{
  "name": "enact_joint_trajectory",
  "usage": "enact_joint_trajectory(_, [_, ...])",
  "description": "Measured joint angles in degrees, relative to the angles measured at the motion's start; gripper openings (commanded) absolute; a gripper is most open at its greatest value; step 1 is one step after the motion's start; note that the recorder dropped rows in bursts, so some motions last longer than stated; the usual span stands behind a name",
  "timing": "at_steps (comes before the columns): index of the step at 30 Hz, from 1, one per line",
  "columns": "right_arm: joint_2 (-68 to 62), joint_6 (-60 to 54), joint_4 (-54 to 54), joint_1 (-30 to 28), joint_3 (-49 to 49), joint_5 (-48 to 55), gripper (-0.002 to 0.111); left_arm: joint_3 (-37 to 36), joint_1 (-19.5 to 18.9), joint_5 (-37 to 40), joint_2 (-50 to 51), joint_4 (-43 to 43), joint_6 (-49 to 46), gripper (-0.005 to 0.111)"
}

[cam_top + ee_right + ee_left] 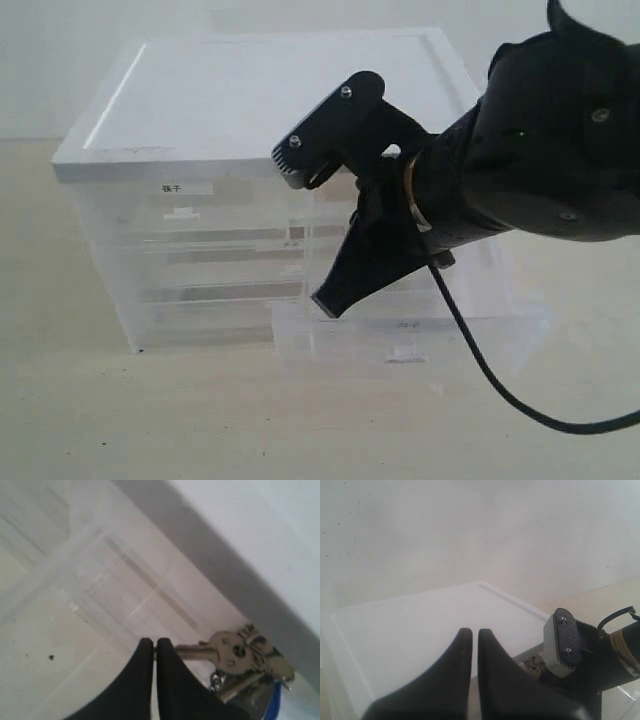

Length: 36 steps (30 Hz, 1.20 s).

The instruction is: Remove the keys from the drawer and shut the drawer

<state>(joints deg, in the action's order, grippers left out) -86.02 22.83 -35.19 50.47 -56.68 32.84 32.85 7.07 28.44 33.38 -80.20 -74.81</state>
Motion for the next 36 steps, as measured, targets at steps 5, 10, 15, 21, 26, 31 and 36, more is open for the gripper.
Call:
enact_joint_trajectory(5, [3.12, 2.61, -2.39, 0.41, 0.00, -0.25, 0.000, 0.00, 0.00, 0.23, 0.00, 0.00, 0.00, 0.005])
enact_joint_trajectory(10, [5.54, 10.84, -8.23, 0.41, 0.00, 4.48, 0.031, 0.00, 0.00, 0.23, 0.00, 0.00, 0.00, 0.005])
enact_joint_trajectory(15, [4.32, 14.78, -8.10, 0.41, 0.10, 7.52, 0.066, 0.00, 0.00, 0.89, 0.00, 0.35, 0.00, 0.005])
enact_joint_trajectory(21, [0.91, 17.47, -10.56, -1.05, 0.10, 6.31, 0.053, 0.00, 0.00, 0.89, 0.00, 0.70, 0.00, 0.005])
enact_joint_trajectory(26, [-1.21, 18.35, -9.96, -3.91, -0.22, 2.57, 0.043, 0.00, 0.00, 0.89, 0.00, 0.70, 0.00, 0.005])
enact_joint_trajectory(31, [-1.80, 17.93, -9.91, -4.81, -0.35, 1.74, 0.001, 0.00, 0.00, 0.89, 0.00, 0.70, 0.00, 0.005])
enact_joint_trajectory(36, [-1.80, 13.15, -8.17, -5.15, -0.35, 1.87, 0.001, 0.00, 0.00, 0.89, 0.00, 0.70, 0.00, 0.005])
